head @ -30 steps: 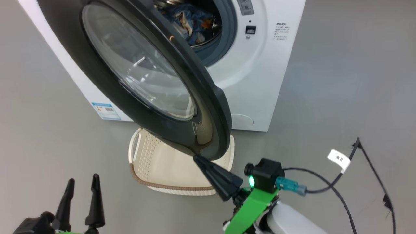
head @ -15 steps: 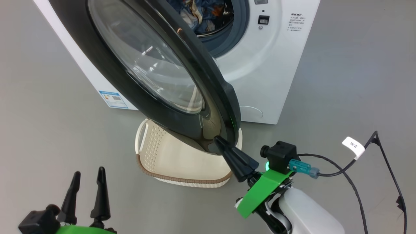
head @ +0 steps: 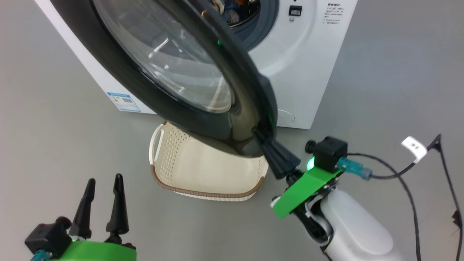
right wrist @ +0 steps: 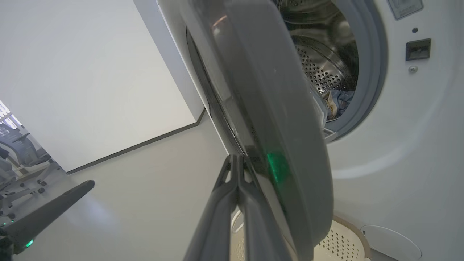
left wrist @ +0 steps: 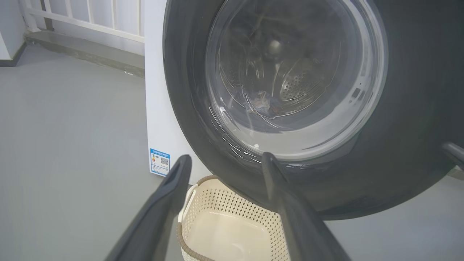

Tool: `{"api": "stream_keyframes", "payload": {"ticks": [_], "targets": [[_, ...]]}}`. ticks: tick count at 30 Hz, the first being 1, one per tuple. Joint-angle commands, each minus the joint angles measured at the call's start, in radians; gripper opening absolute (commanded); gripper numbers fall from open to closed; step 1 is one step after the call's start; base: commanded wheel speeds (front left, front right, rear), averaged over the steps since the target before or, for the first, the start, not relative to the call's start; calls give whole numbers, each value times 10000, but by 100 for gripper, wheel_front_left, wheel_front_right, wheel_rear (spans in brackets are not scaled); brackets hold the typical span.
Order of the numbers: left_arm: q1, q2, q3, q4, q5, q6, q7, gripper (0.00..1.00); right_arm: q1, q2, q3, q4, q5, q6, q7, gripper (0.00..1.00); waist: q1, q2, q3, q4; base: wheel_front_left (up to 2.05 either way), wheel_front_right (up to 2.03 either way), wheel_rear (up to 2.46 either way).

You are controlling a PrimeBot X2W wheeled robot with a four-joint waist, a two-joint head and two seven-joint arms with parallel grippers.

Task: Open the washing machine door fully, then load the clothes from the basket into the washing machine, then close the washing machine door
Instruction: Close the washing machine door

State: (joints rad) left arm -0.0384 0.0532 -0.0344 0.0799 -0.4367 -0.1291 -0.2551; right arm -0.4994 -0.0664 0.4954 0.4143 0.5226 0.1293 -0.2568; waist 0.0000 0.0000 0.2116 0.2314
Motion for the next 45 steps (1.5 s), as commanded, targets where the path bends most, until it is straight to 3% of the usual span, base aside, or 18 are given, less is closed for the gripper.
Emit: {"api": "stream_keyframes", "payload": {"ticks": [1,30,45], "targets": [[-343,138,293,-277,-22,-15,-67,100,-321,158,-18,-251,-182,14,-49,0,0,0,107,37,0,0,0],[-1928,-25,-566,-562,-389,-15,-67,100,-3595,161,-3318,794,-1098,14,-49,0,0,0,2119,813,0,0,0],[-2373,-29,-1094,-578,-499,-15,-67,100,-4770,162,-4183,1149,-1024,14,-49,0,0,0,2655,984,0,0,0]]}}
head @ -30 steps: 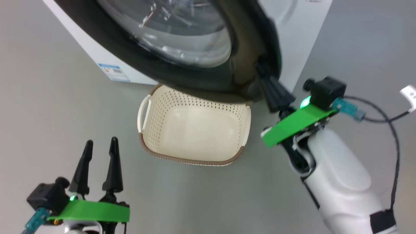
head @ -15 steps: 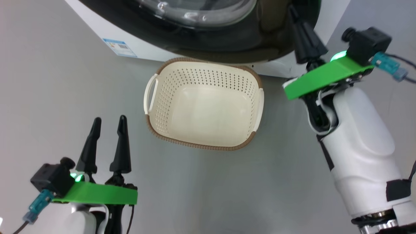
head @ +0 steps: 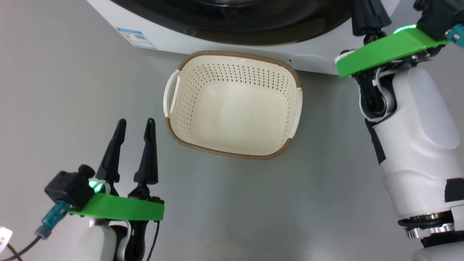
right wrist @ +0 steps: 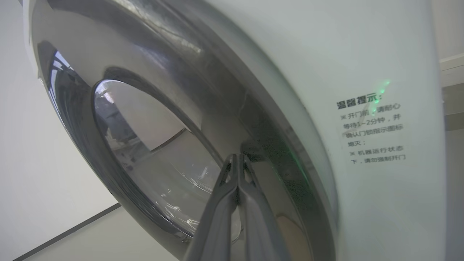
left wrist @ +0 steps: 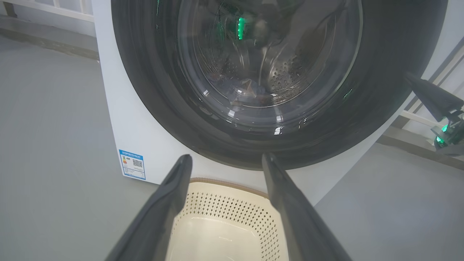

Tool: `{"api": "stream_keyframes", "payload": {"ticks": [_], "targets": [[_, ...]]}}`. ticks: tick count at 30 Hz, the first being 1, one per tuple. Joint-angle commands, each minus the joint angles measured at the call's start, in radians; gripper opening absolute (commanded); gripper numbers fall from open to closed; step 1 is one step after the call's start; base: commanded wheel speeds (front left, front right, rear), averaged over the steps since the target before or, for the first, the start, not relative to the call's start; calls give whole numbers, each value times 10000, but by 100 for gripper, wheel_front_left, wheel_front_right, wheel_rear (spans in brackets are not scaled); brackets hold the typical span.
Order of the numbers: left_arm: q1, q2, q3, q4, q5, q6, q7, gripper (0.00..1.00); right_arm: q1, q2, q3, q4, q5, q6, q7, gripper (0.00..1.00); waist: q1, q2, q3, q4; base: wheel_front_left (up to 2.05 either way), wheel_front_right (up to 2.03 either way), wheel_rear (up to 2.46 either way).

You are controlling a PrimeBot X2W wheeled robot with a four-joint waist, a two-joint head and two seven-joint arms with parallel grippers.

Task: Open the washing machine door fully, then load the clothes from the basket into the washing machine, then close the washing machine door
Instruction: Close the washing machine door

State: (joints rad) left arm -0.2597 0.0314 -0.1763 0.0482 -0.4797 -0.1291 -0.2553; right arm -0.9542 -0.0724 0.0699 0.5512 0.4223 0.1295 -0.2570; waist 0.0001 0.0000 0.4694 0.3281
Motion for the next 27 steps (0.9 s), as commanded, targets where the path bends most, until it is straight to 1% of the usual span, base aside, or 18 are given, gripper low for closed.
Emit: {"api": "stream_keyframes", "payload": {"ticks": [1,10,14,22,25,26,27], "targets": [[-192,190,323,-273,-73,-15,-65,100,-293,221,2,-226,-11,12,-48,0,-1,0,118,22,0,0,0],[-373,189,204,-268,-86,-15,-65,100,-650,221,-396,-206,-124,12,-48,0,-1,0,328,112,0,0,0],[-420,189,182,-219,-55,-15,-65,100,-630,221,-332,-175,-155,12,-48,0,-1,0,282,133,0,0,0],[-139,194,412,-22,54,-15,-65,100,348,221,315,-338,-178,12,-48,0,-1,0,-283,-76,0,0,0],[22,245,622,130,127,-15,-65,100,797,221,362,-457,-193,12,-48,0,-1,0,-555,-218,0,0,0],[68,259,707,200,151,-15,-65,100,957,221,362,-501,-229,12,-48,22,-1,0,-657,-264,0,0,0],[105,287,764,266,153,-15,-65,100,1129,221,356,-550,-211,12,-48,39,-1,0,-764,-308,0,0,0]]}}
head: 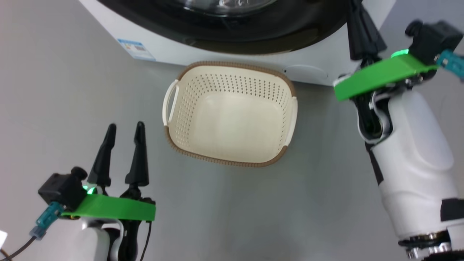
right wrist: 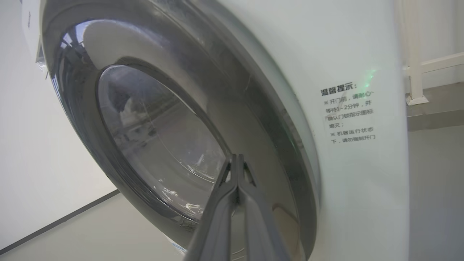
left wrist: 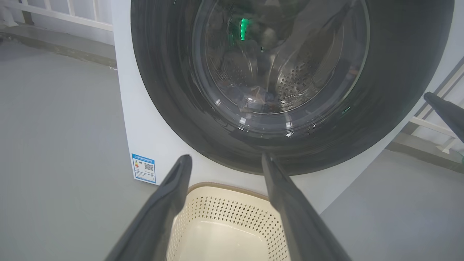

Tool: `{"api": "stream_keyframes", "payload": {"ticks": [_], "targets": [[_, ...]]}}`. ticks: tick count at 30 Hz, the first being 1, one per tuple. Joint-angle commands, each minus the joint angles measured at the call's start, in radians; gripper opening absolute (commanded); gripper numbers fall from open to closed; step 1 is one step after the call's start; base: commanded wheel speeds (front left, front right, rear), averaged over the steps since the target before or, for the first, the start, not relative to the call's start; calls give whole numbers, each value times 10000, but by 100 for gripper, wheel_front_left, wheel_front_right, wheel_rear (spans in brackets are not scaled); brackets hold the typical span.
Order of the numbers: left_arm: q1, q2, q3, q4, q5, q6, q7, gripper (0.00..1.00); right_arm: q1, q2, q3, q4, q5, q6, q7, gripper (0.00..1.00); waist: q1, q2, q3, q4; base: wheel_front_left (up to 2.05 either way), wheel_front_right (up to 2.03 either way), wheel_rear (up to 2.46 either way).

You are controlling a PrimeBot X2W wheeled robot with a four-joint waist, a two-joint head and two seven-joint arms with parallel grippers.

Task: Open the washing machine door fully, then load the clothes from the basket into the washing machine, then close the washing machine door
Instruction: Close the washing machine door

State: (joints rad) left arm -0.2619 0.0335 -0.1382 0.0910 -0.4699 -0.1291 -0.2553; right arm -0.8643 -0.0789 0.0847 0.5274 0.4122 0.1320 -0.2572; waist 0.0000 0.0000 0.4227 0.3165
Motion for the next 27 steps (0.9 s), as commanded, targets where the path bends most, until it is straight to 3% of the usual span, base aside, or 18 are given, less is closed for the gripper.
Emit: {"api": "stream_keyframes", "payload": {"ticks": [1,2,3,4,5,27], "targets": [[168,317,437,-81,59,-15,-65,100,410,287,210,-342,-144,-13,-46,49,0,0,-409,-243,0,0,0],[168,317,437,-81,59,-15,-65,100,410,287,210,-342,-144,-13,-46,49,0,0,-409,-243,0,0,0],[208,379,491,0,72,-15,-65,100,599,287,217,-368,-171,-13,-46,74,0,0,-521,-300,0,0,0],[244,437,544,67,80,-15,-65,100,789,287,209,-397,-144,-13,-46,93,0,0,-634,-358,0,0,0],[287,503,602,135,98,-15,-65,100,981,287,205,-423,-144,-13,-46,100,0,0,-751,-420,0,0,0],[1141,1423,1252,1111,552,-15,-65,100,4513,219,-62,-1294,-410,-13,-46,100,0,0,-2459,-2142,0,0,0]]}}
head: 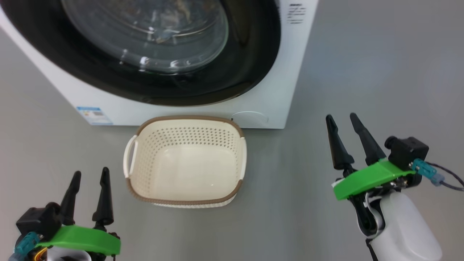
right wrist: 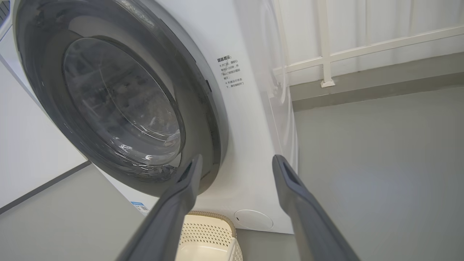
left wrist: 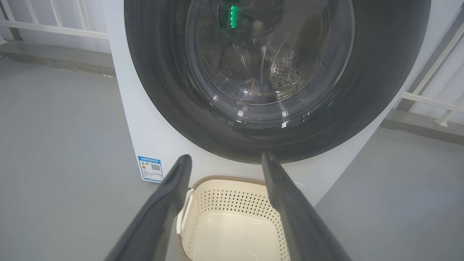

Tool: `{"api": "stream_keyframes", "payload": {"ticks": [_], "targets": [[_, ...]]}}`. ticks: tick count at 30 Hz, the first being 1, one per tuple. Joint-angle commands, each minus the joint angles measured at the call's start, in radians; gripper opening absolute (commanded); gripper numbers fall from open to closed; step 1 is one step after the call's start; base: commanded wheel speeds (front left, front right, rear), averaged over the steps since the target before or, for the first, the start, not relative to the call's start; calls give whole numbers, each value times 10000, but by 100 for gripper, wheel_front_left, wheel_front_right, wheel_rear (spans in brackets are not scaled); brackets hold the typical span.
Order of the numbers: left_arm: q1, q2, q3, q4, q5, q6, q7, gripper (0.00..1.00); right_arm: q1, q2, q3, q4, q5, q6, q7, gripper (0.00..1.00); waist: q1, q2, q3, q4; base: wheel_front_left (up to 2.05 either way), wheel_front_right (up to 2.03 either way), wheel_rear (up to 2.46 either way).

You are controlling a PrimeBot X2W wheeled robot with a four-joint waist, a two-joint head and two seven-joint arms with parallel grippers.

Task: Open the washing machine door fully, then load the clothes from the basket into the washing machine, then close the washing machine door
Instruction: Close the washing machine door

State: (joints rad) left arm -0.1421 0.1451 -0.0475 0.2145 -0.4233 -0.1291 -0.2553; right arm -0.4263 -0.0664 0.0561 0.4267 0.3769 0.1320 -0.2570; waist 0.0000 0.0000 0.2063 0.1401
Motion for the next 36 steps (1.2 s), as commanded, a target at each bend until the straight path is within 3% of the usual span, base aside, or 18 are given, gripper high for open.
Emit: {"api": "stream_keyframes", "payload": {"ticks": [1,19,36], "targets": [[-36,343,318,-71,81,-15,-65,100,222,59,199,-303,-75,-13,-48,100,0,0,-331,-452,0,0,0],[482,606,465,112,240,-15,-65,100,1429,-359,-182,-507,-111,-13,-48,100,0,0,-749,-1518,0,0,0],[801,581,744,180,682,-15,-65,100,2095,-473,-453,-652,-118,-13,-48,100,0,0,-953,-1946,0,0,0]]}}
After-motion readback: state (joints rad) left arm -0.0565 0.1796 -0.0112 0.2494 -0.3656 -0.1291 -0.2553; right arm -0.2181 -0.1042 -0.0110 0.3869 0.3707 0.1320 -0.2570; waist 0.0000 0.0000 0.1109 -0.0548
